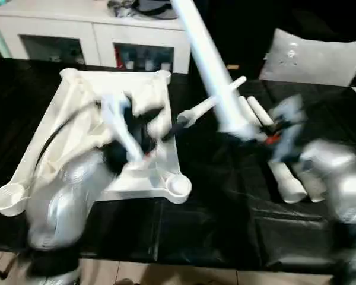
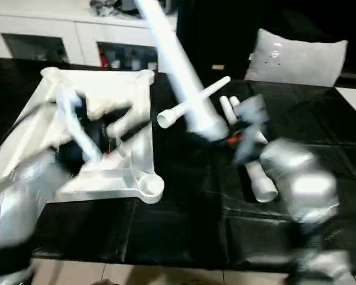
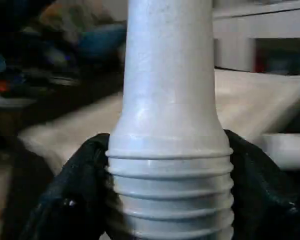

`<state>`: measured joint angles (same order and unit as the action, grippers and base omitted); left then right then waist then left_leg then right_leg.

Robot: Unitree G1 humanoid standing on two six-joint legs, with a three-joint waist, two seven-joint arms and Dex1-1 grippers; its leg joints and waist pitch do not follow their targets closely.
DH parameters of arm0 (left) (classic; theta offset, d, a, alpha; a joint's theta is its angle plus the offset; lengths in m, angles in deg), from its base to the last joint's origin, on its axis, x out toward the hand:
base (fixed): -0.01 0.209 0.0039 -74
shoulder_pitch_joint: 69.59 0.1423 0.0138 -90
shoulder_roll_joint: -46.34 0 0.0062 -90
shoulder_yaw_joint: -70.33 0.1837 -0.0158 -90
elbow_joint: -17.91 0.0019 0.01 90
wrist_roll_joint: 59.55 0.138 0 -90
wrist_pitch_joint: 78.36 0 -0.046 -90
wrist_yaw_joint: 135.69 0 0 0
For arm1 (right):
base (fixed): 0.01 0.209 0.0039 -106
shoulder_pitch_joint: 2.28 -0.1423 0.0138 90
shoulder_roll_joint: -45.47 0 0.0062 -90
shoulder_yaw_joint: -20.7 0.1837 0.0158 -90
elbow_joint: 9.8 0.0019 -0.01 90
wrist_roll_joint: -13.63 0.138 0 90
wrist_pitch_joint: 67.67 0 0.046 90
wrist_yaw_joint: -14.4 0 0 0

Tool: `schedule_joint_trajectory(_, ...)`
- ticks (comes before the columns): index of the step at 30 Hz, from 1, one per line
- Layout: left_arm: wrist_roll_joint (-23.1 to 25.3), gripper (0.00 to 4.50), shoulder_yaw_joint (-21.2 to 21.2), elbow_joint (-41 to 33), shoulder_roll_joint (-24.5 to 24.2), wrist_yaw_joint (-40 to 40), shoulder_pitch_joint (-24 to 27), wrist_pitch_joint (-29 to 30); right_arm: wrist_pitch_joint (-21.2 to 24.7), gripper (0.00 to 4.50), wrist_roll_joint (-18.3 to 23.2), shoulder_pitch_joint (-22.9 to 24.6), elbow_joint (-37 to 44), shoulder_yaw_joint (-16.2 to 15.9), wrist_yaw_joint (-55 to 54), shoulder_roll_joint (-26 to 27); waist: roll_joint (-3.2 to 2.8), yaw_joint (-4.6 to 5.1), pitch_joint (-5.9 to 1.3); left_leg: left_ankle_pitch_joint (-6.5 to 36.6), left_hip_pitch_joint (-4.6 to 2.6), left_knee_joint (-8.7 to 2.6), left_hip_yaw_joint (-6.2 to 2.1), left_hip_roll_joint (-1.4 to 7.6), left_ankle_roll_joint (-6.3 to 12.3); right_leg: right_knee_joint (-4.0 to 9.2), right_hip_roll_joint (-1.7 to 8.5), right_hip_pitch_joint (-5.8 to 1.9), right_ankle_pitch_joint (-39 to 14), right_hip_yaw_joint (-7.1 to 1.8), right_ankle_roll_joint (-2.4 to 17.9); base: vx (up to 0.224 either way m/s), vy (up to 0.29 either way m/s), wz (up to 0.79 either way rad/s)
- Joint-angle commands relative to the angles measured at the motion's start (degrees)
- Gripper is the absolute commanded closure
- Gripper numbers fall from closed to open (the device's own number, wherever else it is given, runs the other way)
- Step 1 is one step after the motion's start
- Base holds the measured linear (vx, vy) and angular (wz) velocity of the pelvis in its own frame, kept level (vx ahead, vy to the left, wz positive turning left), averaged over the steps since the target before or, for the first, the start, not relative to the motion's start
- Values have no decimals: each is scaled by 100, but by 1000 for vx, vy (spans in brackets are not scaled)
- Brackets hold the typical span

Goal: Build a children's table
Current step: Insert table leg to table base

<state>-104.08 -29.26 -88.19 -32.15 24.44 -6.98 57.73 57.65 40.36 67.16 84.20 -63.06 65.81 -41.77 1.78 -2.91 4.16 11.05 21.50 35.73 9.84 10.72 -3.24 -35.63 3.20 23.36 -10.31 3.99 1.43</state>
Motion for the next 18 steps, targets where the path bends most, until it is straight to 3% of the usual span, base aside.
schedule_joint_trajectory(1, -394, 0, -126, 147, 139, 65, -150, 91, 247, 171, 343, 141, 360, 49, 58, -1, 24, -44, -434, 716, -49, -418, -84, 217, 237, 487, 410, -301, -1474, -271, 859, 0, 0, 0)
schedule_joint_trajectory(6, -387, 0, 122, 182, 174, -273, -195, 118, 300, 171, 539, 486, 649, -165, -108, 202, 5, -88, -432, 594, -43, -434, -68, 212, 193, 504, 435, -329, -1479, -284, 751, 0, 0, 0)
schedule_joint_trajectory(7, -417, 0, 142, 167, 182, -313, -188, 127, 284, 171, 537, 531, 675, -207, -133, 218, 7, -83, -427, 621, -45, -439, -69, 213, 177, 509, 433, -326, -1521, -282, 739, 0, 0, 0)
schedule_joint_trajectory(8, -536, 0, 144, 137, 209, -364, -185, 160, 284, 171, 547, 586, 711, -236, -196, 253, -27, -87, -426, 653, -49, -442, -72, 216, 127, 510, 441, -322, -1578, -286, 740, 0, 0, 0)
schedule_joint_trajectory(13, -777, 0, 176, 133, 199, -464, -167, 320, 398, 171, 561, 692, 857, -219, -398, 380, -39, -67, -396, 941, -64, -470, -82, 213, -5, 549, 433, -316, -1855, -280, 656, 0, 0, 0)
schedule_joint_trajectory(14, -776, 27, 184, 160, 183, -461, -162, 310, 426, 171, 590, 705, 895, -226, -423, 374, -31, -58, -377, 1090, -74, -480, -83, 209, -30, 588, 435, -307, -2127, -278, 571, 0, 0, 0)
schedule_joint_trajectory(17, -571, 37, 311, 239, 21, -563, -100, 273, 445, 171, 633, 755, 1008, -339, -494, 300, -49, -54, -357, 1235, -94, -498, -102, 202, -69, 634, 436, -291, -2490, -272, 381, 0, 0, 0)
schedule_joint_trajectory(18, -530, 60, 334, 253, -1, -571, -99, 264, 439, 171, 634, 758, 1012, -356, -497, 284, -48, -51, -354, 1249, -96, -505, -104, 205, -79, 641, 431, -287, -2526, -270, 345, 0, 0, 0)
